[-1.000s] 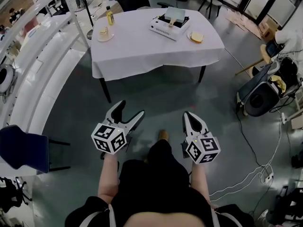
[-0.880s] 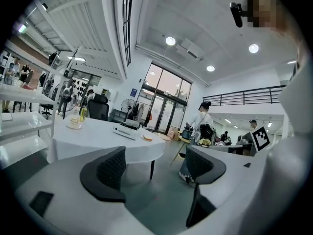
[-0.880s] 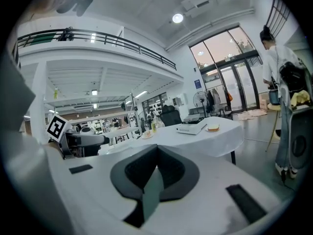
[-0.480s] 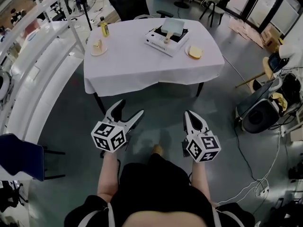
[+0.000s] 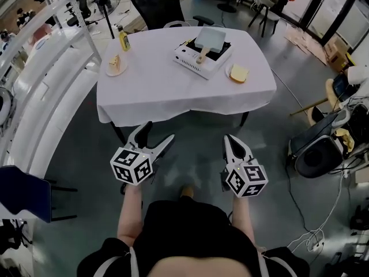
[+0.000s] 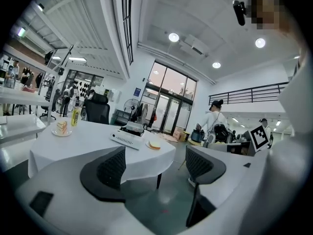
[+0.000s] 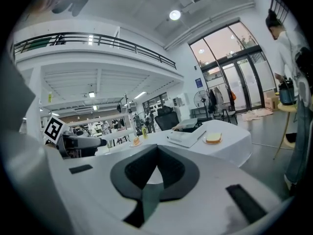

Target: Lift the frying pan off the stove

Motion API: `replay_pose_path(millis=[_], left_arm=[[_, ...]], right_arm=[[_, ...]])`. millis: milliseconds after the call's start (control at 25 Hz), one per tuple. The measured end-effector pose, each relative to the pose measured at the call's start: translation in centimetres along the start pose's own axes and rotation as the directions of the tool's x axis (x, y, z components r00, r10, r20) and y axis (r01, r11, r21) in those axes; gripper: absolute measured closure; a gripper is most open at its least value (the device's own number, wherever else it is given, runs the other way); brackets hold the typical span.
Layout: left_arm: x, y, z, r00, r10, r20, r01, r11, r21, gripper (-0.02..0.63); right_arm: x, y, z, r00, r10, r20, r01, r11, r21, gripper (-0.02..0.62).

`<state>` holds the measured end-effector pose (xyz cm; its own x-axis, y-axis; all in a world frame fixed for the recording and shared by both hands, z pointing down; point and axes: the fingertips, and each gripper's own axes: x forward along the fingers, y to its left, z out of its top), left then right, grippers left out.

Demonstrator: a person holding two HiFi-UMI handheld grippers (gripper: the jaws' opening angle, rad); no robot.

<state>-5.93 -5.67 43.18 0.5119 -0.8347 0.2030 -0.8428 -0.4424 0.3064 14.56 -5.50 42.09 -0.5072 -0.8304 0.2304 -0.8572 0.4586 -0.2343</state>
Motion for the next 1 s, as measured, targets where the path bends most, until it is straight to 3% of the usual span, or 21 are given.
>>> replay_pose_path(millis=[600, 1000], left_arm=[[4.8, -0.4, -0.5, 0.998, 0.057, -0.007, -0.057, 0.998, -0.020, 0.212], [8.7, 1.1, -1.9, 0.999, 0.012, -0.052, -0.014, 0.999, -0.038, 0.212]], right_arm=[[2.4, -5.4, 0.3, 1.000, 0.027, -0.013, -0.026, 0.999, 0.039, 0.592], [5.4, -7.0, -1.3, 0.999, 0.006, -0.053, -0.003, 0.998, 0.060, 0.592]])
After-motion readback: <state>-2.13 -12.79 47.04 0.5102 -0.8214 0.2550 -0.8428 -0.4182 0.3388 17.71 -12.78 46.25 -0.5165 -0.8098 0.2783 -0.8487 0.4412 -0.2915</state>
